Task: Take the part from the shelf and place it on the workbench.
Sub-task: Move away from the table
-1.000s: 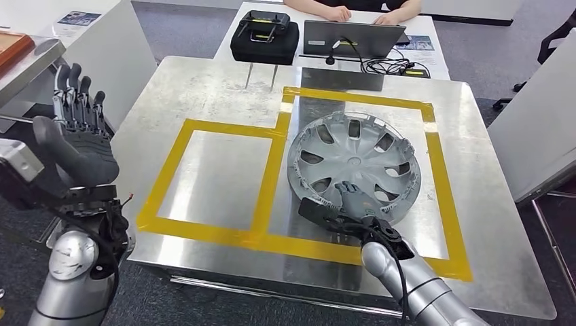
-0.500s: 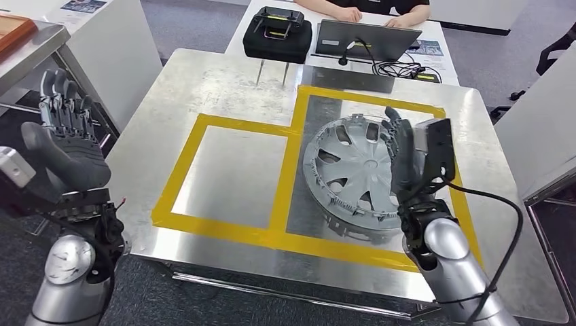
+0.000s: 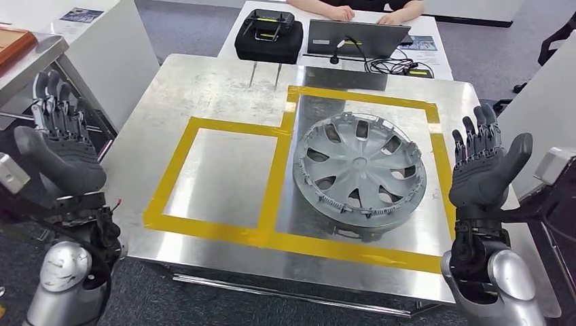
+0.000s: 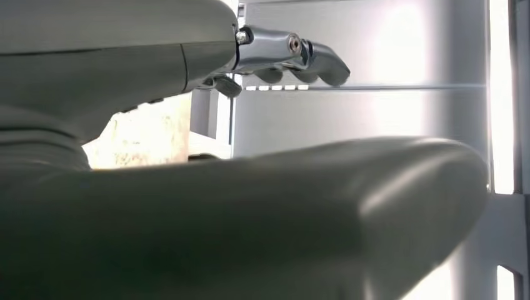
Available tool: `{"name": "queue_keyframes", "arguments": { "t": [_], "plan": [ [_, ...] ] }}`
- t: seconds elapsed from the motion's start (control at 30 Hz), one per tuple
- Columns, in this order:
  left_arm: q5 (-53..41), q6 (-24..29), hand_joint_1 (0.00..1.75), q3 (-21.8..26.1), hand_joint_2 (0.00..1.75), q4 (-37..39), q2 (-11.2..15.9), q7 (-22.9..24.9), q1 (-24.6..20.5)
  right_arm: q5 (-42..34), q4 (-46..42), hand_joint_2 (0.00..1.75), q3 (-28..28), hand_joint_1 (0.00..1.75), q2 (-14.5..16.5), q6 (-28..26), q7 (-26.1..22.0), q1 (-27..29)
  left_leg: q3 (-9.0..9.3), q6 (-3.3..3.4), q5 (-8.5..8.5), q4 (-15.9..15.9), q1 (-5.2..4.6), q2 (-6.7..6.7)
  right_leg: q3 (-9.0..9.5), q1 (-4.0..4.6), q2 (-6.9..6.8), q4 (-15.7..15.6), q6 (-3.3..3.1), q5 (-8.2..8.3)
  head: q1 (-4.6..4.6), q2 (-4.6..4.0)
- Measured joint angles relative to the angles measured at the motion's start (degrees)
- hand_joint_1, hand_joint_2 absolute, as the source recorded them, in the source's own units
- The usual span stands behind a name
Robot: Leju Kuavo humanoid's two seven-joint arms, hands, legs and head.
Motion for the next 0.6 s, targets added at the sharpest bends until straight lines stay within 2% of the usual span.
{"name": "queue_keyframes", "arguments": {
  "t": [0.03, 0.07, 0.1, 0.17, 0.2, 0.23, 0.33, 0.37, 0.43, 0.5, 0.53, 0.57, 0.6],
  "plan": [
    [0.01, -0.01, 0.00, -0.06, 0.00, 0.00, 0.02, 0.01, 0.16, 0.22, -0.46, 0.00, -0.18, 0.00, 0.00, -0.32, -0.01, 0.63, -1.17, -0.12, -0.74, 2.51, 0.04, 0.01, -0.04, 0.02, 0.01, 0.05, 0.01, -0.03, -0.31, 0.00],
    [-0.01, -0.05, 0.00, -0.13, 0.00, 0.00, 0.02, -0.02, 0.30, 0.48, -0.93, 0.00, -0.31, 0.00, 0.00, -0.65, -0.05, 1.24, -1.44, -0.21, -0.45, 3.13, 0.05, 0.02, -0.07, 0.02, 0.03, 0.16, 0.05, -0.09, -0.52, 0.00],
    [-0.03, -0.12, 0.00, -0.21, 0.00, -0.01, 0.02, -0.07, 0.39, 0.77, -1.40, 0.00, -0.38, 0.00, 0.00, -0.97, -0.14, 1.76, -0.57, -0.25, 0.80, 1.53, 0.07, 0.03, -0.08, -0.01, 0.07, 0.36, 0.14, -0.19, -0.72, 0.00],
    [-0.10, -0.25, 0.00, -0.38, 0.00, -0.03, -0.01, -0.15, 0.43, 1.31, -2.48, 0.00, -0.57, 0.00, -0.01, -1.60, -0.34, 2.66, 3.36, -0.21, 3.88, -5.67, 0.11, 0.05, -0.17, -0.06, 0.17, 1.05, 0.57, -0.60, -1.13, 0.00],
    [-0.13, -0.31, 0.00, -0.48, 0.00, -0.07, -0.03, -0.18, 0.42, 1.50, -3.12, 0.00, -0.75, 0.00, -0.08, -1.91, -0.39, 3.10, 5.17, -0.06, 4.71, -8.74, 0.11, 0.02, -0.38, 0.00, 0.23, 1.58, 0.85, -0.82, -1.31, 0.00],
    [-0.13, -0.39, 0.00, -0.61, 0.00, -0.09, -0.04, -0.19, 0.40, 1.66, -3.76, 0.00, -0.97, 0.00, -0.17, -2.21, -0.39, 3.61, 6.25, 0.16, 4.95, -10.50, 0.06, -0.03, -0.63, 0.06, 0.28, 1.93, 1.15, -0.93, -1.37, 0.00],
    [-0.03, -0.73, 0.00, -1.25, 0.00, -0.15, -0.20, -0.20, 0.34, 2.00, -5.78, 0.00, -1.75, 0.00, -0.74, -2.96, -0.24, 5.33, 6.49, 1.07, 5.14, -11.05, -0.06, -0.18, -1.20, 0.04, 0.33, 2.35, 1.89, -0.78, -1.19, 0.00],
    [0.02, -0.84, 0.00, -1.50, 0.00, -0.15, -0.28, -0.18, 0.27, 2.05, -6.41, 0.00, -2.01, 0.00, -0.96, -3.12, -0.17, 5.84, 6.42, 1.37, 5.33, -11.15, 0.02, -0.16, -1.57, -0.02, 0.34, 2.81, 2.19, -1.25, -1.11, 0.00],
    [0.10, -0.99, 0.00, -1.87, 0.00, -0.16, -0.46, -0.15, 0.04, 2.10, -7.43, 0.00, -2.53, 0.00, -1.34, -3.25, -0.10, 6.51, 6.22, 1.89, 5.67, -11.33, 0.27, -0.06, -3.26, -0.27, 0.36, 6.47, 2.94, -4.07, -0.63, 0.00],
    [0.12, -1.03, 0.00, -2.17, 0.00, -0.16, -0.57, -0.15, -0.11, 2.11, -8.15, 0.00, -2.93, 0.00, -1.63, -3.30, -0.01, 7.11, 5.73, 2.22, 5.95, -11.32, 0.23, 0.03, -6.12, -0.65, 0.36, 13.89, 3.64, -8.09, 0.03, 0.00],
    [0.13, -1.03, 0.00, -2.35, 0.00, -0.14, -0.58, -0.14, -0.13, 2.12, -8.41, 0.00, -3.05, 0.00, -1.71, -3.31, 0.04, 7.45, 5.43, 2.31, 6.12, -11.31, 0.20, 0.06, -7.19, -0.83, 0.35, 17.02, 3.83, -9.29, 0.27, 0.00],
    [0.13, -1.03, 0.00, -2.55, 0.00, -0.12, -0.60, -0.15, -0.14, 2.12, -8.63, 0.00, -3.13, 0.00, -1.75, -3.32, 0.09, 7.78, 5.16, 2.35, 6.32, -11.30, 0.17, 0.08, -7.45, -0.94, 0.35, 18.42, 3.90, -9.50, 0.45, 0.00],
    [0.14, -1.03, 0.00, -2.72, 0.00, -0.10, -0.63, -0.15, -0.14, 2.12, -8.86, 0.00, -3.17, 0.00, -1.77, -3.32, 0.11, 7.99, 4.93, 2.33, 6.52, -11.30, 0.13, 0.08, -6.62, -1.01, 0.35, 17.51, 3.84, -8.66, 0.65, 0.00]
  ]
}}
